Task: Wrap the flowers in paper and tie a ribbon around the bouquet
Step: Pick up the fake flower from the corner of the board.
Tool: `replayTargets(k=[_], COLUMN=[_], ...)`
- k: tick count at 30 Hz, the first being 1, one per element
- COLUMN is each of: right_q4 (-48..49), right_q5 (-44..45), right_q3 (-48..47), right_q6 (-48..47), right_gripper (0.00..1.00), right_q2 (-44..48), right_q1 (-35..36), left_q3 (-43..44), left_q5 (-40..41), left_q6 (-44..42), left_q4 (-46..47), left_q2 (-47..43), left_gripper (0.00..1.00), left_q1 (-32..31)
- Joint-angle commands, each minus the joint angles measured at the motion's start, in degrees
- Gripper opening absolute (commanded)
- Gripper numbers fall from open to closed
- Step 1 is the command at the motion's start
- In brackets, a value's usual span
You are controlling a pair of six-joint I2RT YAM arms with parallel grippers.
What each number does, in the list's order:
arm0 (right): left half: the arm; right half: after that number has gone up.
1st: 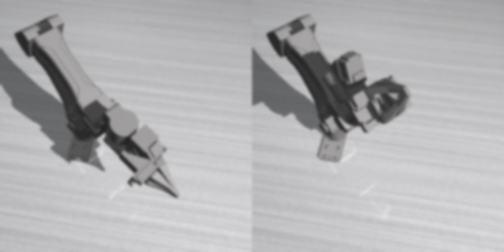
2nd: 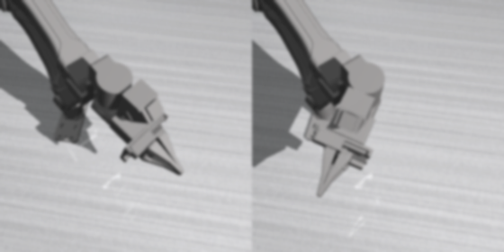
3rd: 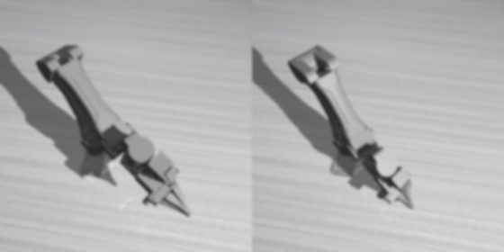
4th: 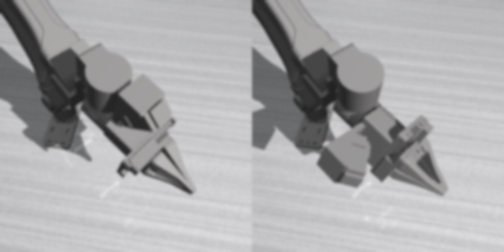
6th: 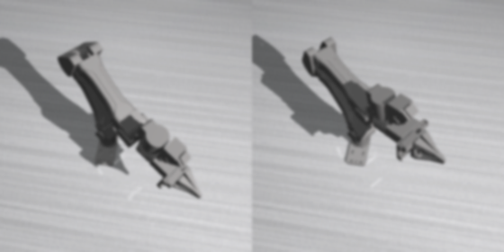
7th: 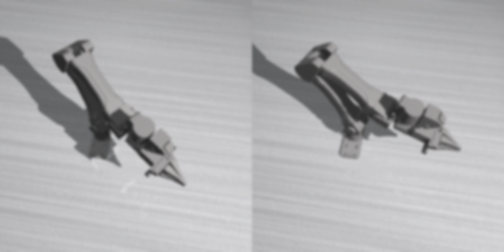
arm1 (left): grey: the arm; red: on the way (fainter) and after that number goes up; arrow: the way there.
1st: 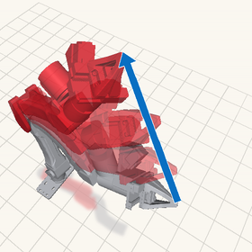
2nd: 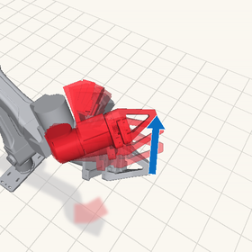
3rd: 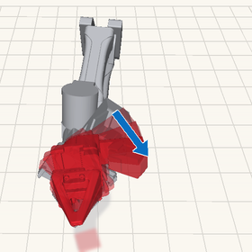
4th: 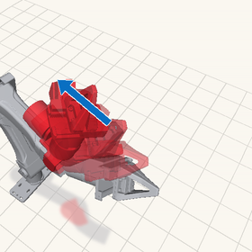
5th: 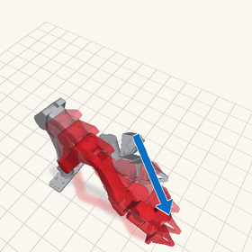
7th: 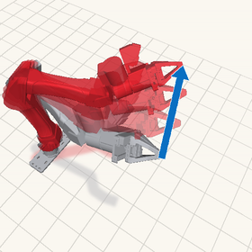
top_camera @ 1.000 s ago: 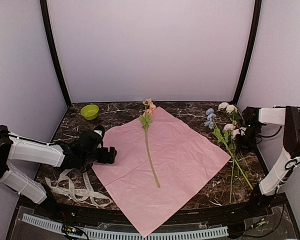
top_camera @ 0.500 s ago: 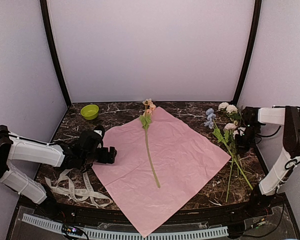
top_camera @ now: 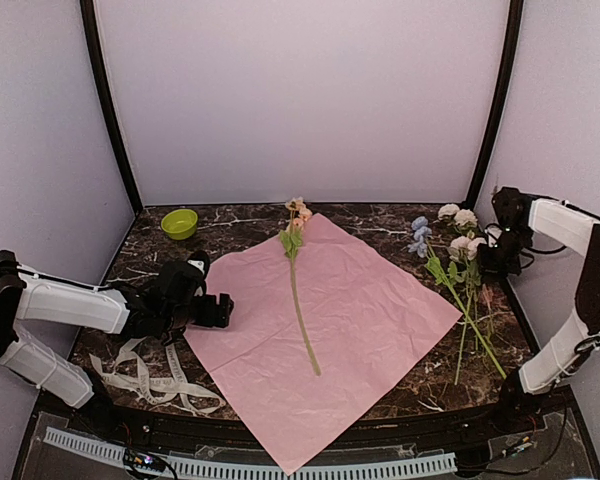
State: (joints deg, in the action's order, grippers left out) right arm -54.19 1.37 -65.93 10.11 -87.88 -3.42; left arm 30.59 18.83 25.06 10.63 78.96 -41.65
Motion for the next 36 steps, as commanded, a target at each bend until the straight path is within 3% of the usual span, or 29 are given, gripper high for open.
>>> replayTargets(k=[1,8,14,23,29,32,36], right_q4=[-0.54,5.38,7.95,13.48,16.68,19.07,21.93], right_q5=[1.15,-5.1,-6.57,-15.06,-8.8,-9.78,-18.36], right_q3=[-1.32,5.11,6.51,1.35,-5.08,-7.02,-7.77], right_q6=[-0.26,0.54,1.67,1.6,3.5,1.87,-1.91], right_gripper=[0.03,0.05,0.0,0.0,0.0,0.0,0.0], right_q2=[1.45,-0.64,1.1,12.9,20.19,22.43,24.53], right_q1=[0.18,0.2,0.17,0.18,0.12,0.08,0.14], left_q3=[0.62,-0.13,-0.97,-1.52,-1.27,-1.27,-1.4], left_q5=[0.18,0.33,0.77,0.9,0.8,0.81,1.02], left_q6=[-0.76,-0.44,-0.28,0.13,-0.01,-0.14,0.01], left_q4=[-0.06,-0.11,-0.6,-0.62,-0.84,-0.98,-1.12], left_q2=[-0.82,-1.8,-3.1,-3.81,-4.03,-4.23,-4.42], left_gripper=[0.98,0.98,0.98,0.97,0.98,0.97,0.98], left_q1=[-0.21,-0.19,-0.19,-0.19,-0.21,-0.19,-0.19])
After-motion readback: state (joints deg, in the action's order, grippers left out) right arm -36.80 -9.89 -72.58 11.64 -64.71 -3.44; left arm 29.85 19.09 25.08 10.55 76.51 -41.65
